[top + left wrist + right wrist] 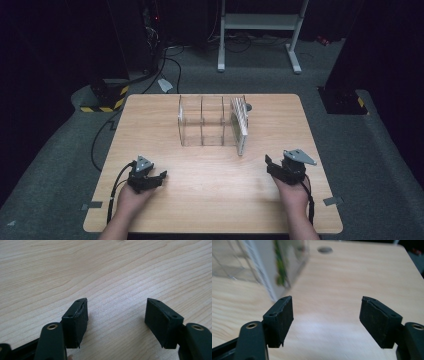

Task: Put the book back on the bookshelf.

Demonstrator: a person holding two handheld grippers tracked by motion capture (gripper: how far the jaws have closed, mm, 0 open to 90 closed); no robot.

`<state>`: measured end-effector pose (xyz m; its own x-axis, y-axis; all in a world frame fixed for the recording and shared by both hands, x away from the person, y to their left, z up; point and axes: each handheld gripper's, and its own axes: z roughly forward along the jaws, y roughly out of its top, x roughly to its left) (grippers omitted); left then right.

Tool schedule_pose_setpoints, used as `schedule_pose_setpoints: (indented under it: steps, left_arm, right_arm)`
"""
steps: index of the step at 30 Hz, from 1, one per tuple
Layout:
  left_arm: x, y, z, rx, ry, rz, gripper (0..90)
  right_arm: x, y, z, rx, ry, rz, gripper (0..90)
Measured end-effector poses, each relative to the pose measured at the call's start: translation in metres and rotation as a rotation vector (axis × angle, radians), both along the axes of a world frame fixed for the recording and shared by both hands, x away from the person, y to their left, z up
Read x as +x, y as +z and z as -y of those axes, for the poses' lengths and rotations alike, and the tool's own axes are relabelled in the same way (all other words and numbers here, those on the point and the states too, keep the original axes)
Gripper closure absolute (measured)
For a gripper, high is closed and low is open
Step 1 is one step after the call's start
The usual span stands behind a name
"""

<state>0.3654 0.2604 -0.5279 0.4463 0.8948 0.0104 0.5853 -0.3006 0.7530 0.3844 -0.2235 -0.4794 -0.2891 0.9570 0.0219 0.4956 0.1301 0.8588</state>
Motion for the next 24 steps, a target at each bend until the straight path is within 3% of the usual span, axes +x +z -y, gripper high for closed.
schedule_pose_setpoints:
  steps: [3,7,11,12,13,24]
  left_arm:
    - [0.000,0.000,0.001,-0.004,0.001,-0.002,33.7]
    - [0.000,0.000,0.001,-0.005,0.002,-0.001,32.4]
    - [0.000,0.000,0.001,-0.005,0.002,-0.001,32.3]
    - [0.000,0.000,0.001,-0.005,0.002,-0.001,32.3]
    - [0.001,0.000,0.001,-0.005,0.002,-0.001,32.2]
    - [0.000,0.000,0.001,-0.004,0.005,-0.003,32.0]
  right_arm:
    - [-0.003,-0.016,0.017,-0.029,-0.046,-0.064,23.8]
    - [-0.008,-0.029,0.028,-0.085,-0.078,-0.116,23.6]
    - [-0.013,-0.039,0.029,-0.116,-0.054,-0.150,21.9]
    - [-0.012,-0.044,0.029,-0.128,-0.044,-0.177,20.7]
    - [-0.011,-0.044,0.030,-0.108,-0.039,-0.212,19.7]
    - [-0.011,-0.045,0.032,-0.098,-0.039,-0.219,17.6]
